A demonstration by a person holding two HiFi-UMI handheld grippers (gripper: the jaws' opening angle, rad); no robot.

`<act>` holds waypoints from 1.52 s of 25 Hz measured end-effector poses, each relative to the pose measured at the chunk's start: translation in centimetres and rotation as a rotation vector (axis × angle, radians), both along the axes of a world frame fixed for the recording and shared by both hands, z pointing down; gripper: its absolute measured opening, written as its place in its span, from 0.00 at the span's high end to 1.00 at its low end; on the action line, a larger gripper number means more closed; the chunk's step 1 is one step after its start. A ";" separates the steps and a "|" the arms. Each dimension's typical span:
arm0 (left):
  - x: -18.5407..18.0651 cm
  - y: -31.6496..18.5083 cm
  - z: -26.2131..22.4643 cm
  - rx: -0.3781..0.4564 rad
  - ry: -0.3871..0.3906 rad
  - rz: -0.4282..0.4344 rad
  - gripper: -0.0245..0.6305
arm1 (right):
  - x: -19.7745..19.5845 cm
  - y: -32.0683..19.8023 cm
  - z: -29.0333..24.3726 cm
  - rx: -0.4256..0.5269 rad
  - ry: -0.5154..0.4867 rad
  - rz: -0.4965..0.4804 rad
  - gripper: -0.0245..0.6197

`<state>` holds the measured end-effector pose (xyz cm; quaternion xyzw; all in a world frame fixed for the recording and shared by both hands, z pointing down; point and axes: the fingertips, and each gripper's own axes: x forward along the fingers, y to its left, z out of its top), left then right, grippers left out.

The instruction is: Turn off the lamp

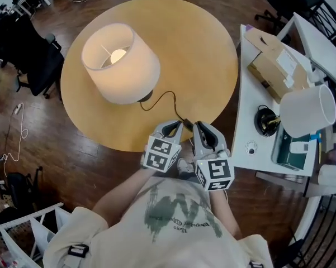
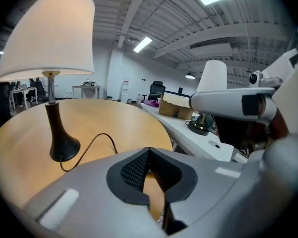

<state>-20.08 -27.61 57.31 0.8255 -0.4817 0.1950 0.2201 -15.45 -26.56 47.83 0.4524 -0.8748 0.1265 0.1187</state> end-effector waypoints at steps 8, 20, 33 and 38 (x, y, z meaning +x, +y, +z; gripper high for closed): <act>1.8 -0.8 4.0 -0.072 -0.134 0.211 0.91 | 2.2 0.2 1.1 -0.032 0.006 0.187 0.93; 3.9 -1.8 6.2 -0.105 -0.211 0.291 0.85 | 3.5 0.6 2.2 -0.060 0.008 0.269 0.93; 4.5 -2.1 6.3 -0.103 -0.187 0.262 0.84 | 4.7 0.2 2.7 -0.070 0.010 0.268 0.93; 4.7 -2.1 6.6 -0.099 -0.161 0.254 0.96 | 4.9 0.1 2.9 -0.072 0.007 0.270 0.93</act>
